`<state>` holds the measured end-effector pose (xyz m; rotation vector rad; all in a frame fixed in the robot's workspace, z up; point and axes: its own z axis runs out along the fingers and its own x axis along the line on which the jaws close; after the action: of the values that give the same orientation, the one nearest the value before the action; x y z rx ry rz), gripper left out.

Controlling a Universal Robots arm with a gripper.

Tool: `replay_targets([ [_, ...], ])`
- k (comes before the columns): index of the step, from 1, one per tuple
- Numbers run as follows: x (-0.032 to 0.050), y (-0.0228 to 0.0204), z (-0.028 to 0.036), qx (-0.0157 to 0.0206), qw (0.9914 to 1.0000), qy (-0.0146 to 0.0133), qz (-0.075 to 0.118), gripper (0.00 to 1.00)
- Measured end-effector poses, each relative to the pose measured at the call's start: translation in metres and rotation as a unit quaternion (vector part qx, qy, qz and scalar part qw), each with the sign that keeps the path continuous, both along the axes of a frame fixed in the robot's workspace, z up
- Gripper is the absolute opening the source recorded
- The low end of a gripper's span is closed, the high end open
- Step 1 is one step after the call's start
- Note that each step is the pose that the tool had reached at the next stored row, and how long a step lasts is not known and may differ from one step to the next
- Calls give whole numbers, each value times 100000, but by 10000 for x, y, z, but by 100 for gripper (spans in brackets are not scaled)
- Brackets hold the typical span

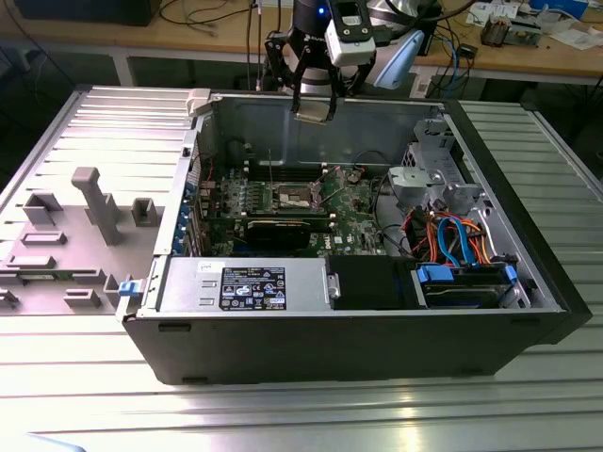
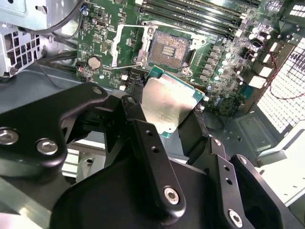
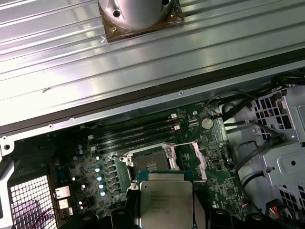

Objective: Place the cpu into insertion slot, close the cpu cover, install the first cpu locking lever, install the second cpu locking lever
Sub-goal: 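Place the cpu into insertion slot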

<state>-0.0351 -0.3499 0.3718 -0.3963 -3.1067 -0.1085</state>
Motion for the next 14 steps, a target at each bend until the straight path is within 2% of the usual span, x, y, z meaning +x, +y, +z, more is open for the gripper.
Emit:
replay_targets([
  [10, 0, 0, -3, -41, 99998, -2, -682, 54],
  [14, 0, 0, -6, -107, 99988, -2, -1538, 54],
])
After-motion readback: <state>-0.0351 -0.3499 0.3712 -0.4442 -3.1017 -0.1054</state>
